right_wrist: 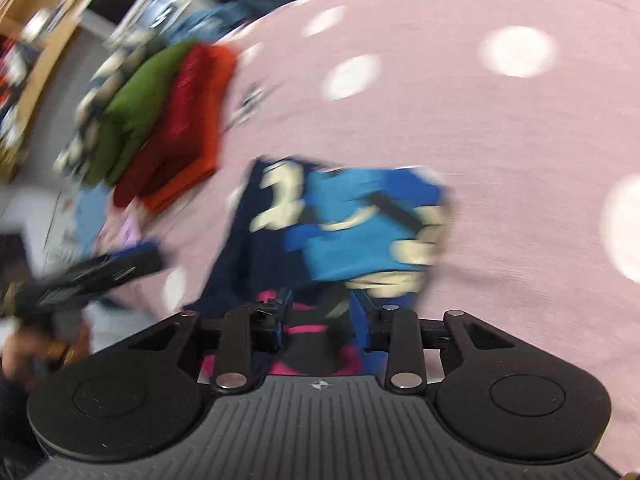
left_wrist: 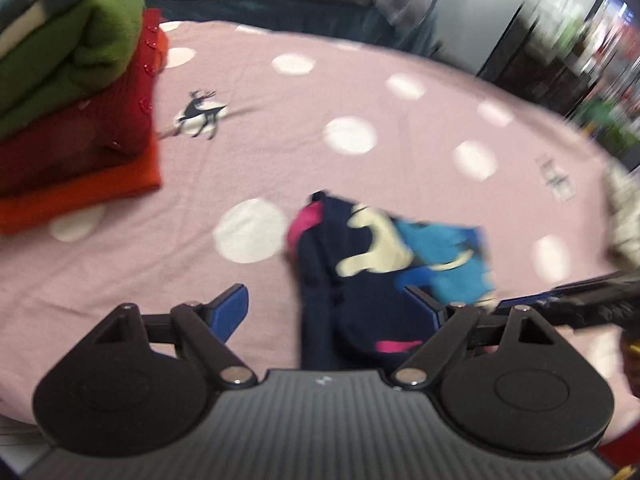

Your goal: Fold small clothes

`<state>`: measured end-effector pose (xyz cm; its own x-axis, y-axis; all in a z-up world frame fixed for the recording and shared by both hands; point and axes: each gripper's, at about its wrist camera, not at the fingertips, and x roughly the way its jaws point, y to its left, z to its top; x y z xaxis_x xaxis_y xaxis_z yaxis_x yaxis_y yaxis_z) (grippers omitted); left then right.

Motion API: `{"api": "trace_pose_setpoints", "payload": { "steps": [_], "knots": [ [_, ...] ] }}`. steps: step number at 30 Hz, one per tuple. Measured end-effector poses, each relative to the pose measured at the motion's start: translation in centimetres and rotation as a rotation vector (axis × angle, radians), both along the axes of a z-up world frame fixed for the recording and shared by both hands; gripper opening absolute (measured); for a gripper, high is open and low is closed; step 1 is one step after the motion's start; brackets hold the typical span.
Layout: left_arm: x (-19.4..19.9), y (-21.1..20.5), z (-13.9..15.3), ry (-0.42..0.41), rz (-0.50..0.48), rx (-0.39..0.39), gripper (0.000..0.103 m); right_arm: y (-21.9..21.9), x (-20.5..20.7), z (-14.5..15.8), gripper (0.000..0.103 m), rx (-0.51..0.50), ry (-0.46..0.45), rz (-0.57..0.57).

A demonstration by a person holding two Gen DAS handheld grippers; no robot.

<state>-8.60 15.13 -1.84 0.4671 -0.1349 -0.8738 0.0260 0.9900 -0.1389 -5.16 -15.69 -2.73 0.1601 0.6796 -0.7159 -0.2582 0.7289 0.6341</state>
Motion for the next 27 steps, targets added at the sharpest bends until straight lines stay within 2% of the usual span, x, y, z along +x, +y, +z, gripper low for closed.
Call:
{"api": "trace_pose_setpoints", "payload": {
  "steps": [4, 6, 7, 9, 10, 11, 12, 14, 15, 16, 17, 21, 24, 27],
  "knots": [
    [0.8, -0.5, -0.2, 0.012, -0.036, 0.048, 0.082, 5.3, 0.6, -1.1, 0.055, -0.049, -0.085, 0.065],
    [0.8, -0.3, -0.2, 0.026, -0.035, 0.07, 0.082, 7.7, 0.8, -2.1, 0.055, -0.14, -0.069, 0.123],
    [0.7, -0.2, -0.1, 0.028, -0.03, 0.08, 0.082, 8.9, 0.4, -2.3, 0.055, -0.143, -0.047, 0.166],
    [0.6, 0.5, 0.0, 0.032, -0.016, 0.089, 0.083, 10.9, -1.0, -2.2, 0.058, -0.033, 0.018, 0.264],
    [0.5, 0.8, 0.0, 0.037, -0.008, 0.09, 0.084, 11.7, -1.8, -2.3, 0.071, 0.045, 0.082, 0.316],
    [0.4, 1.1, -0.1, 0.041, 0.002, 0.091, 0.084, 12.4, -2.4, -2.6, 0.077, 0.129, 0.155, 0.365],
    [0.3, 1.4, -0.2, 0.045, 0.008, 0.09, 0.085, 12.9, -3.1, -2.6, 0.077, 0.207, 0.192, 0.413],
    [0.1, 1.7, -0.5, 0.059, 0.008, 0.082, 0.086, 12.9, -3.8, -1.8, 0.079, 0.301, 0.166, 0.468],
    [0.0, 1.8, -0.7, 0.065, 0.007, 0.081, 0.086, 12.4, -3.7, -1.4, 0.085, 0.311, 0.146, 0.465],
    [-0.1, 1.9, -1.0, 0.07, 0.005, 0.082, 0.086, 11.7, -3.3, -1.1, 0.095, 0.302, 0.126, 0.445],
    [-0.2, 1.9, -1.2, 0.075, 0.002, 0.084, 0.086, 10.7, -2.7, -0.9, 0.098, 0.284, 0.112, 0.421],
    [-1.0, 2.0, -2.1, 0.092, -0.01, 0.053, 0.087, 5.0, -0.1, -1.4, 0.099, 0.178, 0.076, 0.257],
    [-2.6, 3.0, -2.8, 0.077, -0.025, -0.023, 0.087, 0.0, 1.6, -2.1, 0.102, 0.097, 0.054, 0.079],
    [-4.6, 4.7, -4.3, 0.105, -0.019, -0.108, 0.087, -4.2, 2.7, -2.9, 0.102, 0.071, 0.07, -0.062]
  ]
}}
